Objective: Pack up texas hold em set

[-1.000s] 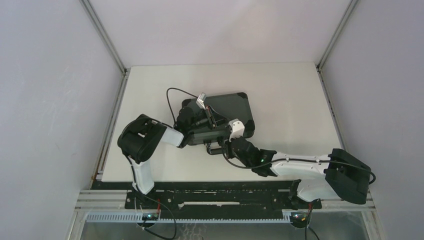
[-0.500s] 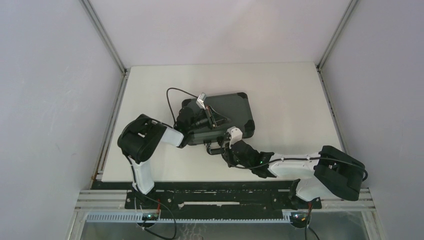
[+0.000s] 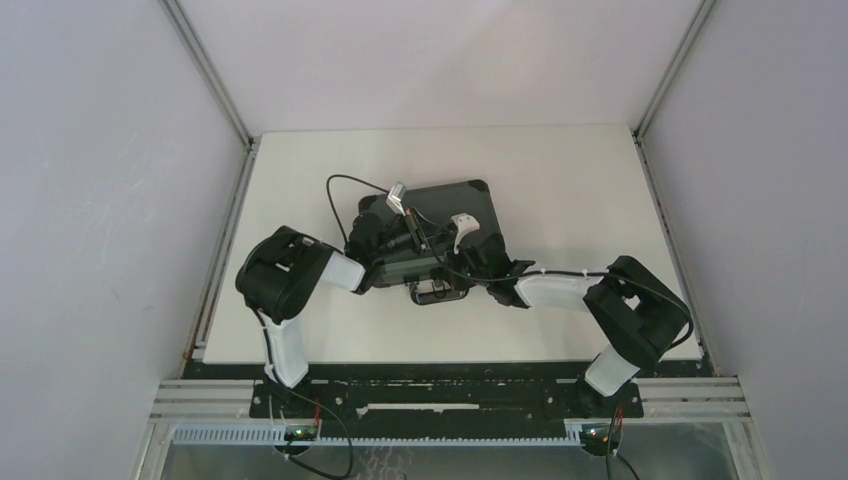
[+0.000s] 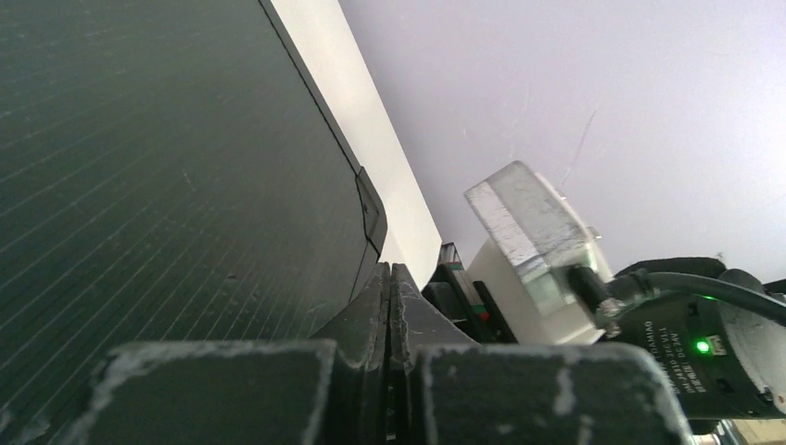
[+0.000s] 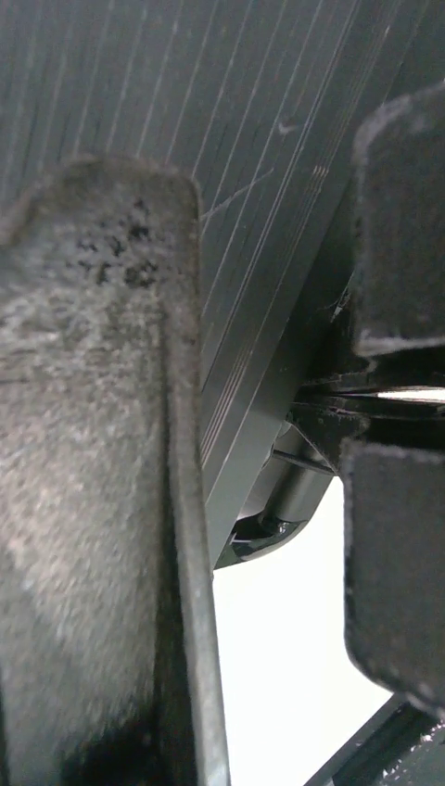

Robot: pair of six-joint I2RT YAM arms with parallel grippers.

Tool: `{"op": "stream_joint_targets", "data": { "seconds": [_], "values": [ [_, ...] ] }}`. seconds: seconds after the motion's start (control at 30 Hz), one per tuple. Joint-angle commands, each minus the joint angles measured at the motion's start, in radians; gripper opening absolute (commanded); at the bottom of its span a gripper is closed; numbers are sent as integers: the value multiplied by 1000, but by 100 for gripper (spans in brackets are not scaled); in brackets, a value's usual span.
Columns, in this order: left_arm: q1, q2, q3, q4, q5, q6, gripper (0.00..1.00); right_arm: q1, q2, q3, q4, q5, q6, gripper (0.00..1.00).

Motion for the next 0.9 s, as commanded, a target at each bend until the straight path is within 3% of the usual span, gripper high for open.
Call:
{"op": "stream_joint_targets", "data": {
  "seconds": [0.0, 0.2, 0.4, 0.6, 0.87],
  "values": [
    [-7, 86, -80, -264, 37, 48, 0, 13, -92, 27, 71, 43, -37, 0],
    [-14, 89, -84, -230, 42, 23, 0, 92, -251, -77, -24, 161, -34, 0],
    [-16, 66, -92, -226, 37, 24, 0, 152, -308, -224, 38, 107, 60, 0],
    [-16, 65, -98, -214, 37, 13, 0, 144, -210, -433, 404, -54, 243, 0],
    [-15, 57, -109, -202, 36, 5, 0, 160, 132, -513, 962, -39, 502, 0]
  ]
}}
